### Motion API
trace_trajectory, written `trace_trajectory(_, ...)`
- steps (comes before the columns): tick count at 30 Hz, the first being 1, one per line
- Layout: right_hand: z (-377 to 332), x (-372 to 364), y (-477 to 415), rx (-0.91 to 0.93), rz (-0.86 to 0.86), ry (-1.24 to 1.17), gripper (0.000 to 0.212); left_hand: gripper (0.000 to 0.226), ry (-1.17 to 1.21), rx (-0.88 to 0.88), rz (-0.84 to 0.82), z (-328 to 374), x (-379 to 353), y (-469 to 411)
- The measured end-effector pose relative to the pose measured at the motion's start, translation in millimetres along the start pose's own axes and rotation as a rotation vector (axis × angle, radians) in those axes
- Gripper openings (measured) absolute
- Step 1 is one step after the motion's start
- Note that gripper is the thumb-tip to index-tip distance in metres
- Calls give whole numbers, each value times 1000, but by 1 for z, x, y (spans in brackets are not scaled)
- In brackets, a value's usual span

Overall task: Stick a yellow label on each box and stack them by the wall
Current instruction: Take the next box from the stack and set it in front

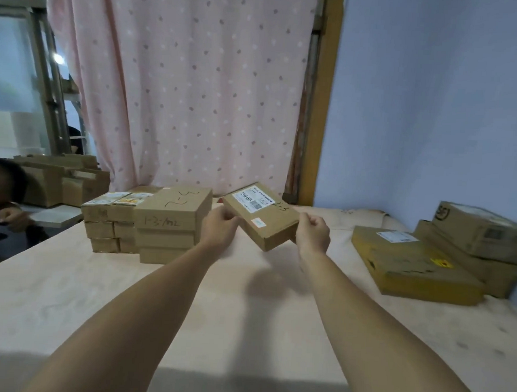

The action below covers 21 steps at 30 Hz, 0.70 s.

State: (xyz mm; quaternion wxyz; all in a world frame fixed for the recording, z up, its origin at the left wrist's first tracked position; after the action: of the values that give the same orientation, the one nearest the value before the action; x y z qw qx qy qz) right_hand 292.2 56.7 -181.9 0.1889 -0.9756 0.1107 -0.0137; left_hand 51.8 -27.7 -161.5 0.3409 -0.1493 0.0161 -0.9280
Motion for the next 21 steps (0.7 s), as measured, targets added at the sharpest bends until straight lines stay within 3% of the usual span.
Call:
trace_trajectory(1,4,12,0,-12,4,16,14,2,-1,11,27,-4,-1,2)
trace_trajectory(3,13,29,2,-37,-10,29,18,20,5,70,26,-19,-5,1)
trace_trajectory(7,33,50,9,-92,-56,42,21,40,158,264,-150,-62,-23,-2)
trace_trajectory(11,58,55,18,-164,-106,47,25,56,157,308,-159,-86,-23,-2)
trace_trajectory(16,84,44,24,-182,-192,106,27,43,-51,312,-116,-104,-17,-2)
trace_trajectory(19,84,34,31,-155,-232,189,22,8,-154,315,-148,-111,-14,2)
trace_trajectory(21,85,30,32,-143,-230,214,24,10,-196,329,-150,-117,-11,3)
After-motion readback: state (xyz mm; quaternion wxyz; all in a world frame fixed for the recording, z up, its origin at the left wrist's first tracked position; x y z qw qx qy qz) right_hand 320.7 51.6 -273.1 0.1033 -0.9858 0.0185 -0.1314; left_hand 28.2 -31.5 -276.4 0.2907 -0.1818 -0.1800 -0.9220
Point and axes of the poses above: each hand's wrist, its own y-axis away from the middle knuckle, its own x-axis out of the back of the hand, z = x × y, the point moved 8 cm from there along -y, towards the middle knuckle, and after that the axes turned 14 degrees about x, right-handed, at the moved point
